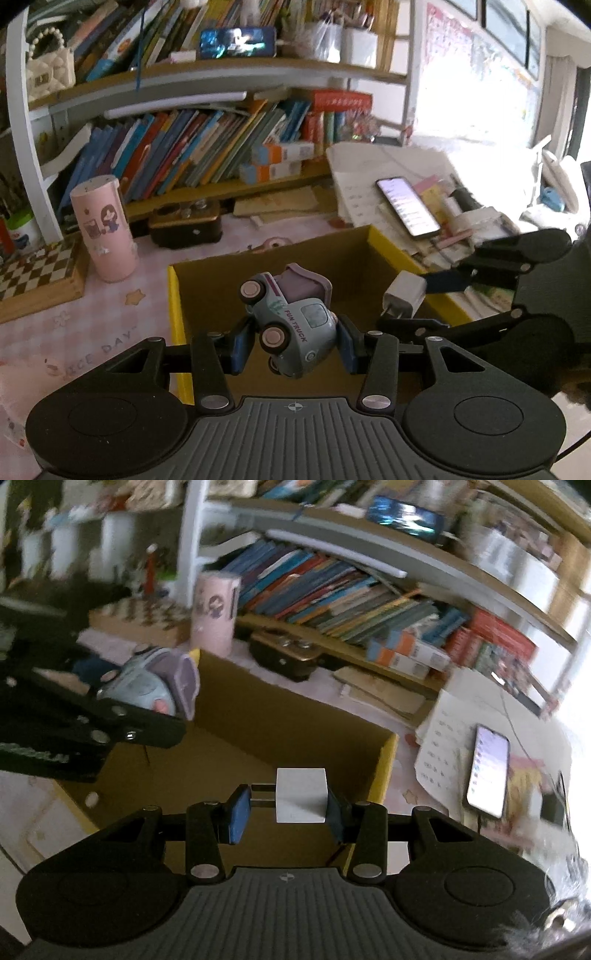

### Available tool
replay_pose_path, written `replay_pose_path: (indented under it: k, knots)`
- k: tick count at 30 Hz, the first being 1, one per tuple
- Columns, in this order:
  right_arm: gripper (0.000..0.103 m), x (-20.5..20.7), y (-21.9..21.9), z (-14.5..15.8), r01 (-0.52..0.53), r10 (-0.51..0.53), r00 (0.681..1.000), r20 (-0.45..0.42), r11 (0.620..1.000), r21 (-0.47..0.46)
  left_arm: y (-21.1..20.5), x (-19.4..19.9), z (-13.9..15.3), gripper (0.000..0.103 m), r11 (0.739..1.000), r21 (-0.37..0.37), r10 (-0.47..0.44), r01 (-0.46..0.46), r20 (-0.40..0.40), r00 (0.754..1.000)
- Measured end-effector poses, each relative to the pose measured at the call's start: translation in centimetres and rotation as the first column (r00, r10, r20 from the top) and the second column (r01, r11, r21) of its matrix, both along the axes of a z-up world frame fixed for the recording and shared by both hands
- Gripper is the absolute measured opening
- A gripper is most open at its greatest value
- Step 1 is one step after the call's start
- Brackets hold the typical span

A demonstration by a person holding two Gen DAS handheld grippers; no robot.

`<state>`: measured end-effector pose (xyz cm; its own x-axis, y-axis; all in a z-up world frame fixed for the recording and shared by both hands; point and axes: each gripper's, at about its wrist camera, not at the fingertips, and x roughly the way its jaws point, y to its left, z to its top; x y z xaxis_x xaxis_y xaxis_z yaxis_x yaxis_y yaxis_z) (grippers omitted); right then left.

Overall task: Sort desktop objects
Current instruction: 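Lower both tools into the yellow box and open them, releasing charger and car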

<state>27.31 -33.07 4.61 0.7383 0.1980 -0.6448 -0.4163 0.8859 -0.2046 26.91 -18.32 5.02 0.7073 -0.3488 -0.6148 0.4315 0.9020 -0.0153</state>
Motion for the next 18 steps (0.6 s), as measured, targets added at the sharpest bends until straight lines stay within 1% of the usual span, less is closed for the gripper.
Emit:
replay_pose_path:
  k: [5, 9, 12, 15, 18]
  knots:
    - [0.040, 2.5, 0.8, -1.2, -0.094, 0.092, 0.995, -0.023, 0.991, -0.098, -1.1, 2.0, -0.7, 0.046, 0.999, 0.038, 0.027, -0.026, -0.012, 1.000]
    - [0.041, 4.1, 1.5, -2.3, -0.175, 0.168, 0.984, -0.056, 0.968, -0.178, -2.0, 3.7, -1.5, 0.046, 0.998, 0.066, 0.025, -0.021, -0.062, 0.998]
    - [0.041, 5.2, 2.1, -3.2, -0.243, 0.230, 0.970, -0.079, 0.938, -0.249, -2.5, 4.7, -2.3, 0.046, 0.995, 0.100, 0.031, -0.021, -0.095, 0.995]
    - [0.041, 5.9, 2.6, -4.1, -0.325, 0.305, 0.946, -0.112, 0.893, -0.311, -2.8, 5.7, -3.1, 0.046, 0.993, 0.115, 0.035, -0.020, -0.132, 0.991]
    - [0.041, 6.2, 3.2, -5.0, -0.404, 0.373, 0.915, -0.156, 0.841, -0.360, -3.0, 6.1, -3.7, 0.046, 0.990, 0.138, 0.032, -0.010, -0.157, 0.987]
